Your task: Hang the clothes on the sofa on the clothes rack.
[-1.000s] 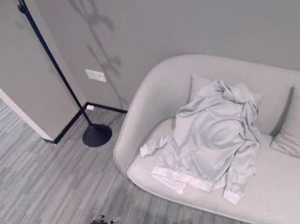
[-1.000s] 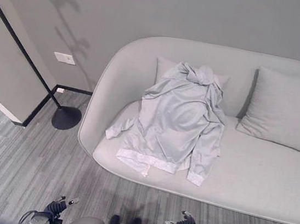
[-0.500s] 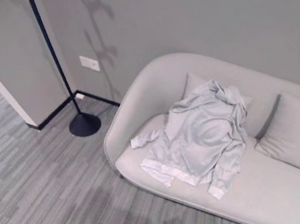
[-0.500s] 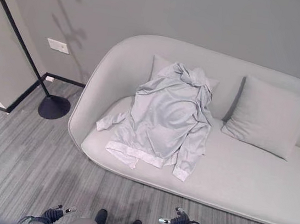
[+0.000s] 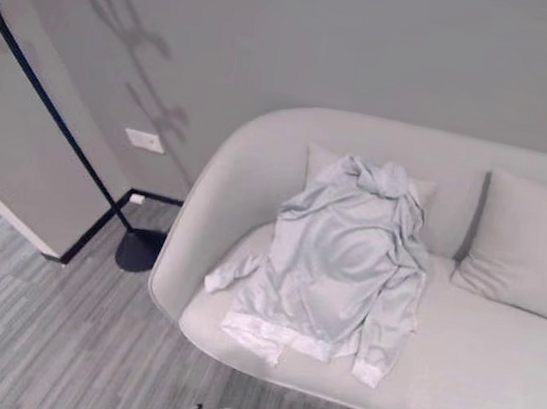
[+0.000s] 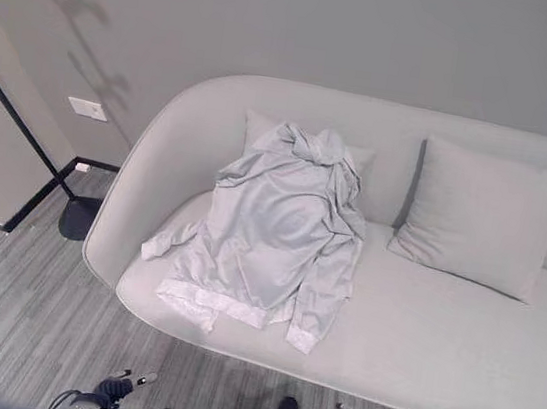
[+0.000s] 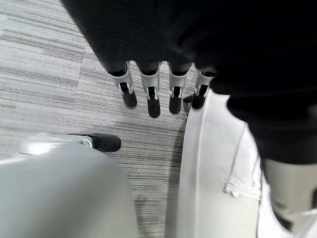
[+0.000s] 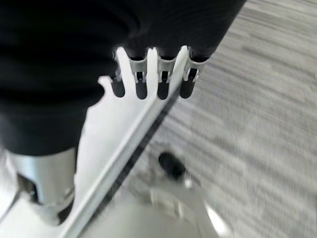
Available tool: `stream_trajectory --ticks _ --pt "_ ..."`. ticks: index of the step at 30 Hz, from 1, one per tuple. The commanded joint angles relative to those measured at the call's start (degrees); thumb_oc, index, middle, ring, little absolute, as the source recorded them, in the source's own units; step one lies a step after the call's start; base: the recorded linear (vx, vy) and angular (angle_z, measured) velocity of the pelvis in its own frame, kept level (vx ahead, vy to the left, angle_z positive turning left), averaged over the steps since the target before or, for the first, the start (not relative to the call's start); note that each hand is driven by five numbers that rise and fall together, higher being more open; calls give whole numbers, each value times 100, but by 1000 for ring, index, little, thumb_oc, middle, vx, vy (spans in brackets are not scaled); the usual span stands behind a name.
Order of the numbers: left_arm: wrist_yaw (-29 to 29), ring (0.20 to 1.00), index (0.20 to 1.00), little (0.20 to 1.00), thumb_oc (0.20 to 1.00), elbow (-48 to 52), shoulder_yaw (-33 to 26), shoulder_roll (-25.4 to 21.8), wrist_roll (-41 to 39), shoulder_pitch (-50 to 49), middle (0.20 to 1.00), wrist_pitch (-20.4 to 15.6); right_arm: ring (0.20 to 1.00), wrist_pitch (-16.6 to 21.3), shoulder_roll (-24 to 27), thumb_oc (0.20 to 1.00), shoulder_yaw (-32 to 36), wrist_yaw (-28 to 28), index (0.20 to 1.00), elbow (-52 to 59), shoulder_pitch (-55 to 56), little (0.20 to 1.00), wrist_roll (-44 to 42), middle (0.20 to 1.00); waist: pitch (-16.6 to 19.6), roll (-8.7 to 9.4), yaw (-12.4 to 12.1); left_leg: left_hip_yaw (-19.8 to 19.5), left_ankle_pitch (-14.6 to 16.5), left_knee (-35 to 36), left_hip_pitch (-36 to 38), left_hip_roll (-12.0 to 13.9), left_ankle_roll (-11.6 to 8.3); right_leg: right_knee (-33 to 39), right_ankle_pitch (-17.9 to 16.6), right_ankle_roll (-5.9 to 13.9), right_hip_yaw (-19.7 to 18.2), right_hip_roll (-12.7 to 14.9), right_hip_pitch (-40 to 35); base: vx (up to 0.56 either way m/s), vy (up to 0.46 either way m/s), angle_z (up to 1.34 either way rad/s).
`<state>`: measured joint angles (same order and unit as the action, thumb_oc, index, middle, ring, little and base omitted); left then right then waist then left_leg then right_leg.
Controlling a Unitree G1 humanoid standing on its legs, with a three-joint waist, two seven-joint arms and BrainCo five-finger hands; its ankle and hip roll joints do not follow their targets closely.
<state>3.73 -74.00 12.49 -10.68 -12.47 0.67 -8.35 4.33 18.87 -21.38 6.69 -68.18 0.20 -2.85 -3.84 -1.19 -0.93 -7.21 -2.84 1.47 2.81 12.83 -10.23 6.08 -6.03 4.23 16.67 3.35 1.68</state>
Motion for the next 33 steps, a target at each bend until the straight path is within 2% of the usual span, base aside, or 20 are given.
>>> stream_trajectory --ticks 1,4,5,7,9,11,13,14,16,17,18,19,20,23,24,25,26,30,31,33 --pt "31 1000 1000 1000 1000 -74 135 -284 -60 301 1000 -147 1000 181 -187 1000 130 44 1000 -115 -188 1000 -293 1000 -2 265 10 -2 419 353 175 -468 243 -108 72 588 -210 410 305 218 -310 16" --pt "28 1000 1000 1000 1000 -21 134 -269 -111 273 1000 -166 1000 214 -139 1000 130 28 1000 -170 -120 1000 -340 1000 10 180 18 -72 206 353 240 -307 150 -108 234 469 -204 235 183 141 -150 22" --pt "25 1000 1000 1000 1000 -21 125 -271 -134 238 1000 -169 1000 234 -122 1000 114 31 1000 -157 -88 1000 -350 1000 4 147 9 -124 -10 353 288 -230 123 -108 307 417 -230 134 130 134 -130 3" --pt "31 1000 1000 1000 1000 -12 108 -283 -147 220 1000 -170 1000 247 -129 1000 82 24 1000 -119 -81 1000 -366 1000 -34 142 0 -173 -169 135 242 -184 124 -108 375 357 -267 69 65 99 -109 -3" --pt "31 1000 1000 1000 1000 28 69 -306 -205 211 1000 -169 1000 254 -123 1000 69 15 1000 -89 -71 1000 -371 1000 -105 159 -25 -253 -348 -291 76 -208 144 -108 425 298 -314 39 4 33 -85 3" --pt "37 1000 1000 1000 1000 81 50 -327 -300 244 1000 -174 1000 263 -84 1000 67 43 1000 -45 -76 1000 -389 1000 -263 232 -54 -421 -568 -895 -278 -381 212 -108 417 262 -367 68 -57 3 -83 7" --pt "65 1000 1000 1000 1000 132 6 -347 -359 266 1000 -187 1000 271 -64 1000 66 52 1000 -28 -90 1000 -399 1000 -330 295 -60 -435 -569 -1298 -445 -462 275 -108 471 221 -424 74 -135 85 -60 -1" --pt "84 1000 1000 1000 1000 189 16 -329 -425 304 1000 -211 1000 255 -21 1000 92 76 1000 -51 -107 1000 -400 1000 -397 287 -31 -285 -515 -1319 -608 -426 353 -108 529 222 -410 98 -201 125 0 -18" --pt "76 1000 1000 1000 1000 248 37 -314 -478 338 1000 -226 1000 248 12 1000 121 83 1000 -64 -122 1000 -415 1000 -408 294 -27 -151 -180 -985 -774 -489 426 -108 556 266 -423 144 -215 119 32 -24" --pt "76 1000 1000 1000 1000 248 37 -314 -478 338 1000 -225 1000 248 12 1000 121 83 1000 -64 -121 1000 -415 1000 -413 294 -34 -143 -173 -985 -763 -488 428 -108 559 267 -430 144 -222 135 79 6" --pt "89 1000 1000 1000 1000 270 109 -298 -471 373 1000 -245 1000 249 32 1000 117 95 1000 -87 -148 1000 -409 1000 -420 251 -45 -93 -154 -395 -1006 -559 412 -108 579 313 -477 134 -190 140 124 78" --pt "87 1000 1000 1000 1000 313 164 -308 -463 390 1000 -257 1000 254 48 1000 116 121 1000 -86 -168 1000 -417 1000 -454 197 -68 -35 -344 -76 -1316 -634 382 -108 628 332 -490 111 -212 329 262 114" --pt "62 1000 1000 1000 1000 305 254 -313 -396 413 1000 -249 1000 245 36 1000 124 177 1000 -127 -191 1000 -440 1000 -499 101 -149 161 -533 353 -1979 -865 265 -108 836 308 -590 15 -340 252 198 113" --pt "59 1000 1000 1000 1000 239 224 -293 -358 335 1000 -230 1000 228 -17 1000 94 148 1000 -106 -187 1000 -400 1000 -445 56 -175 82 -520 353 -1948 -906 247 -108 904 317 -790 -45 -422 269 217 8" --pt "63 1000 1000 1000 1000 177 227 -288 -262 281 1000 -219 1000 206 -58 1000 79 135 1000 -92 -167 1000 -310 1000 -411 30 -171 33 -685 353 -1799 -903 226 -108 923 338 -872 -30 -533 445 416 -130" --pt "50 1000 1000 1000 1000 127 235 -322 -146 245 1000 -186 1000 174 -107 1000 71 102 1000 -72 -193 1000 -268 1000 -371 79 -181 108 -716 353 -1609 -922 328 -108 883 403 -962 75 -602 360 339 -161" --pt "50 1000 1000 1000 1000 127 235 -323 -145 244 1000 -187 1000 173 -108 1000 71 103 1000 -71 -192 1000 -268 1000 -376 83 -187 116 -713 353 -1600 -923 330 -108 884 405 -968 78 -607 312 325 -135" --pt "85 1000 1000 1000 1000 66 167 -528 -16 210 1000 -148 1000 146 -285 1000 -86 46 1000 98 -362 1000 -204 1000 -272 335 -320 538 -350 353 -1311 -1137 689 -156 553 650 -1048 535 -431 229 313 -96" --pt "103 1000 1000 1000 1000 107 180 -574 -36 215 1000 -153 1000 146 -290 1000 -104 53 1000 197 -434 1000 -214 1000 -275 357 -348 592 -256 353 -1280 -1245 796 -296 480 719 -1034 670 -333 223 402 -30" --pt "103 1000 1000 1000 1000 140 203 -579 -23 224 1000 -160 1000 146 -283 1000 -94 59 1000 226 -455 1000 -231 1000 -283 351 -364 584 -206 353 -1261 -1319 860 -430 476 744 -1033 732 -281 102 216 -4"
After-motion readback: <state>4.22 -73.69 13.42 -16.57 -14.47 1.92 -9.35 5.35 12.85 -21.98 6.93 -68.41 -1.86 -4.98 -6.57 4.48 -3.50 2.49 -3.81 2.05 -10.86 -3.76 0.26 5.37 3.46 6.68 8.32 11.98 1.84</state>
